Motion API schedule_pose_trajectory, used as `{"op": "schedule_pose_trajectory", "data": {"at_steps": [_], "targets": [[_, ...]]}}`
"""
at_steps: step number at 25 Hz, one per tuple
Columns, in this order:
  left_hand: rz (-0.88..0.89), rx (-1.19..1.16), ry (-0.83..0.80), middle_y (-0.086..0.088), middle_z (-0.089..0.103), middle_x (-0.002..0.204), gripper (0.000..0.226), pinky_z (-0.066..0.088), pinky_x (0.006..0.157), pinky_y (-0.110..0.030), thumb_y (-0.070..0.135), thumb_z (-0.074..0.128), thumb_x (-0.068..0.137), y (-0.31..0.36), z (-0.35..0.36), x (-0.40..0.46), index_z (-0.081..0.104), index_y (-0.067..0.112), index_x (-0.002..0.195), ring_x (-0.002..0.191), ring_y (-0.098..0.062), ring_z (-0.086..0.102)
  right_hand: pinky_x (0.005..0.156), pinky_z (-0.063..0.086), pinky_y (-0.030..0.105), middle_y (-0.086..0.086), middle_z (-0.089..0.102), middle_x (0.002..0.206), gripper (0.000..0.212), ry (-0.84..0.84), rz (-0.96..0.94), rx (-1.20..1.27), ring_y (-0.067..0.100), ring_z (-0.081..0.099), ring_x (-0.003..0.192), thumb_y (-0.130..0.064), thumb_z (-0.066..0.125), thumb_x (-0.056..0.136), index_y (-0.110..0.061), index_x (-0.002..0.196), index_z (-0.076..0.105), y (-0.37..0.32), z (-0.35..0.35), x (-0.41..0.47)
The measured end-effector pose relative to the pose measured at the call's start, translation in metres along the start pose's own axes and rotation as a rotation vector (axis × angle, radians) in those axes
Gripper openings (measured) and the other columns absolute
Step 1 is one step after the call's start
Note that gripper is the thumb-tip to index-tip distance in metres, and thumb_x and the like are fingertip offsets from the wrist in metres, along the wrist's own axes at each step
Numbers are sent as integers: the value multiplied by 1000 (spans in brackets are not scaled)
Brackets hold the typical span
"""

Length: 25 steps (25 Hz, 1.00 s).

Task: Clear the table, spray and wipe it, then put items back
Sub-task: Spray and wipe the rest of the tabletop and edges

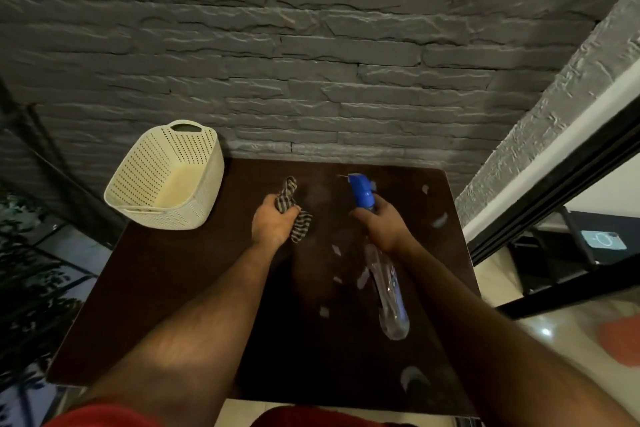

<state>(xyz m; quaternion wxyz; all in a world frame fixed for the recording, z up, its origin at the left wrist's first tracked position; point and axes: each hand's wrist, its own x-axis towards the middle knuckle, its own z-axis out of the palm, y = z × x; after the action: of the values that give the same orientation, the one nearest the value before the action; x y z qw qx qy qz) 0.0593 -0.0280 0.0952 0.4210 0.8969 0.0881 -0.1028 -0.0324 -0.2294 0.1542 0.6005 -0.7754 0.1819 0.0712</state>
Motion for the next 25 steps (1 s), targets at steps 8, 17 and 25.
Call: {"op": "schedule_pose_trajectory", "data": {"at_steps": [8, 17, 25], "targets": [[-45, -19, 91, -9, 66, 107, 38, 48, 83, -36, 37, 70, 81, -12, -6, 0, 61, 15, 110, 99, -28, 62, 68, 51, 30, 1, 64, 88, 26, 24, 35, 7, 13, 63, 72, -23, 63, 86, -23, 110, 52, 6, -22, 16], [-59, -51, 134, -7, 66, 103, 36, 47, 81, -34, 36, 71, 81, -1, 17, -47, 60, 16, 109, 96, -25, 61, 68, 56, 36, 9, 66, 95, 27, 45, 41, 46, 22, 66, 78, -25, 64, 85, -19, 111, 55, 18, -63, 0], [-140, -75, 211, -6, 67, 104, 38, 50, 86, -36, 35, 72, 81, -13, 20, -89, 61, 18, 113, 98, -26, 62, 49, 49, 30, 11, 57, 59, 17, -218, 26, -21, 22, 55, 46, -18, 62, 81, -11, 93, 52, 19, -55, -24]]}}
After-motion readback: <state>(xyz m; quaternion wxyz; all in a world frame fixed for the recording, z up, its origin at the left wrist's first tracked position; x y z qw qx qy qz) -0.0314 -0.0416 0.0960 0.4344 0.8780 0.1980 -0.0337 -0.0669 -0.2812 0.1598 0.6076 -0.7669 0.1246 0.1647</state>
